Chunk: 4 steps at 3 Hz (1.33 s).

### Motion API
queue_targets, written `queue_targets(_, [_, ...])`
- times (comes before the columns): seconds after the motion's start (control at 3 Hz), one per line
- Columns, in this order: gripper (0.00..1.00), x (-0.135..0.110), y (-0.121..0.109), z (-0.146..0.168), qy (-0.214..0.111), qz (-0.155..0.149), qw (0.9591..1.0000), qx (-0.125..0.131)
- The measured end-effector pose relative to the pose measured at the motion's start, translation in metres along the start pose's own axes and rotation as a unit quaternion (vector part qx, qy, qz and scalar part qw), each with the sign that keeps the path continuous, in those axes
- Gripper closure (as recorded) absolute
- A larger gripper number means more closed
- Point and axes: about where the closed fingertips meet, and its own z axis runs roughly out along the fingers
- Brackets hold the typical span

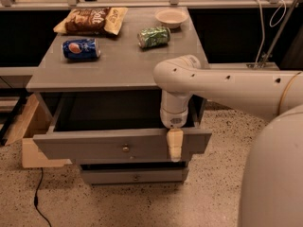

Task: Open top drawer

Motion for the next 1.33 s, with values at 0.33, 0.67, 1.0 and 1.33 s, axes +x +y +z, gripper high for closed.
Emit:
queue_targets(0.33, [0.0, 0.013, 0.015, -0.005, 0.014, 0.019, 0.9996, -0.017])
queue_targets(0.67, [0.0, 0.026, 0.028, -0.003, 0.017, 0.037, 0.9985, -0.036])
queue_targets(1.0, [0.19, 0.038, 0.041, 0.003, 0.009, 0.054, 0.9971, -0.053])
queue_targets(1.33, [0.42, 0.046, 0.049, 0.004, 0.005, 0.067, 0.9961, -0.057])
